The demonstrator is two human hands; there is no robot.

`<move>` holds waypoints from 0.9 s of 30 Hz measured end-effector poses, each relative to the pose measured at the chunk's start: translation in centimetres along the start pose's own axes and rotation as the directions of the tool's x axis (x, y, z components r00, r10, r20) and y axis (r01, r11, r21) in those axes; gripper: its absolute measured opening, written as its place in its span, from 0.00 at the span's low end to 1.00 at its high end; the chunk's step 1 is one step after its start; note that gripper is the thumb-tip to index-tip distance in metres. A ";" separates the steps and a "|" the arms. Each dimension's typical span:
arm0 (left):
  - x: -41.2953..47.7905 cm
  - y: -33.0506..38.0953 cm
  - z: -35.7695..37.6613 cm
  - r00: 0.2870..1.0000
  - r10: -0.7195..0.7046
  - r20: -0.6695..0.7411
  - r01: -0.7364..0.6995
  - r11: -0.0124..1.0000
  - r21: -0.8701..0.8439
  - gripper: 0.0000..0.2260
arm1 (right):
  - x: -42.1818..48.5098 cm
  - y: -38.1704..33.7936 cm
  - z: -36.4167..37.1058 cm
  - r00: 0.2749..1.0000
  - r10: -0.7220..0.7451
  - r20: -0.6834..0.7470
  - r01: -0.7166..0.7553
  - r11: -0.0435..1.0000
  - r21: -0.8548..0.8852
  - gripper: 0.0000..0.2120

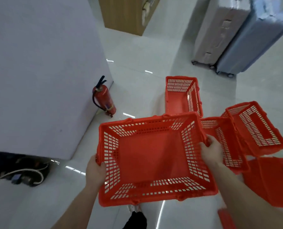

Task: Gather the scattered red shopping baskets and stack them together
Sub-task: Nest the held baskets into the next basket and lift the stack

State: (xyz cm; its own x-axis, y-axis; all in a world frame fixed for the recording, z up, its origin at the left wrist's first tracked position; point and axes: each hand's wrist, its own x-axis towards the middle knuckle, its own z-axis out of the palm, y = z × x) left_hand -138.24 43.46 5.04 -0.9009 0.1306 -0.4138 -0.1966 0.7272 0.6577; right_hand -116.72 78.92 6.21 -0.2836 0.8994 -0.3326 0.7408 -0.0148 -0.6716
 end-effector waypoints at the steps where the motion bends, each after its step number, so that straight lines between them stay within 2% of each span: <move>1: 0.5 -0.6 0.2 0.999 -0.037 0.004 0.037 0.999 -0.018 0.13 | 1.1 -0.8 0.9 1.000 -0.018 0.015 0.018 1.000 -0.015 0.17; 8: 3.0 -2.6 2.9 0.980 -0.197 0.015 0.198 0.977 -0.079 0.10 | 9.0 -3.6 6.7 0.980 -0.129 0.150 0.147 0.982 -0.121 0.16; 12: 3.2 -3.6 6.1 0.957 -0.289 0.017 0.290 0.954 -0.083 0.09 | 13.2 -3.6 9.3 0.960 -0.162 0.227 0.193 0.974 -0.121 0.16; 20: -0.7 -4.9 13.7 0.837 -0.542 -0.074 0.513 0.824 -0.239 0.12 | 19.4 -1.4 11.8 0.854 -0.183 0.487 0.298 0.939 -0.170 0.17; 24: -1.9 -6.5 16.8 0.773 -0.625 -0.109 0.577 0.764 -0.289 0.16 | 21.1 -0.2 13.7 0.786 -0.173 0.593 0.322 0.934 -0.155 0.20; 27: -1.6 -7.7 18.1 0.752 -0.646 -0.129 0.597 0.752 -0.281 0.20 | 22.1 0.5 15.4 0.750 -0.155 0.643 0.353 0.916 -0.192 0.19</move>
State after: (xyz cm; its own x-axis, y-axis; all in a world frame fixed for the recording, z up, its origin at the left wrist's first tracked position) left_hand -128.31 49.91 -10.76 -0.6008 -0.4586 -0.6548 -0.7942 0.4354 0.4238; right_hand -132.00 92.03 -11.63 -0.7188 0.3959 -0.5715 0.6950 0.3880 -0.6054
